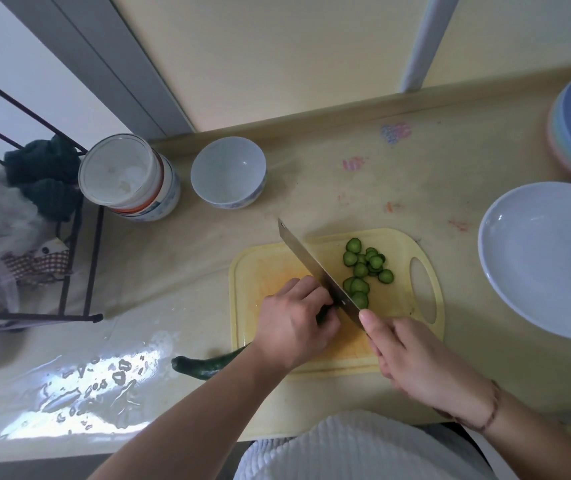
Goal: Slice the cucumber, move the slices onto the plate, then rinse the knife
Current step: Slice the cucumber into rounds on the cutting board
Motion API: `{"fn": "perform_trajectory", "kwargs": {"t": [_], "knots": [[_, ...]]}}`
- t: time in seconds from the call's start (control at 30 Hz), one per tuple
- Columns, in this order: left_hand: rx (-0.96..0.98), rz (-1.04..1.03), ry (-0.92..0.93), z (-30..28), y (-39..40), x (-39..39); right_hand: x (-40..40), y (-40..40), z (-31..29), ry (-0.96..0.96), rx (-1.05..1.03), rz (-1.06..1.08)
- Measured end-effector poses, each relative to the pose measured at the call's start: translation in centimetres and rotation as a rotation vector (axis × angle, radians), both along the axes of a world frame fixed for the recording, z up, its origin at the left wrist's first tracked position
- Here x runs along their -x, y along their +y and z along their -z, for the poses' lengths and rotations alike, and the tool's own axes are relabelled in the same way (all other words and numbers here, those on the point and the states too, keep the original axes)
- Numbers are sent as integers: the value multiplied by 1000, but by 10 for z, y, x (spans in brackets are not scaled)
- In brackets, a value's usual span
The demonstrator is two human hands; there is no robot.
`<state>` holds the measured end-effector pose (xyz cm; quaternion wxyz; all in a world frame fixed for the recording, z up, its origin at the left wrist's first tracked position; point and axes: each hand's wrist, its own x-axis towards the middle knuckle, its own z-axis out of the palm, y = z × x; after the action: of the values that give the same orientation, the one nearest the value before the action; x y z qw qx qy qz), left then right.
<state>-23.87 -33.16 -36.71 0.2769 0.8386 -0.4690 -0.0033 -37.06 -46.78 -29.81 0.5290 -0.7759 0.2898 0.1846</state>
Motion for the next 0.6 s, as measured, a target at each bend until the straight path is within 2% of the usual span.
{"fn": "perform_trajectory", "kwargs": {"t": [0.33,0.6], "knots": [[-13,-2,15,2,0,0,3,2,-9,24,15,-19],[1,3,22,-1,0,0,-9,5,15,30,74,-12]]}}
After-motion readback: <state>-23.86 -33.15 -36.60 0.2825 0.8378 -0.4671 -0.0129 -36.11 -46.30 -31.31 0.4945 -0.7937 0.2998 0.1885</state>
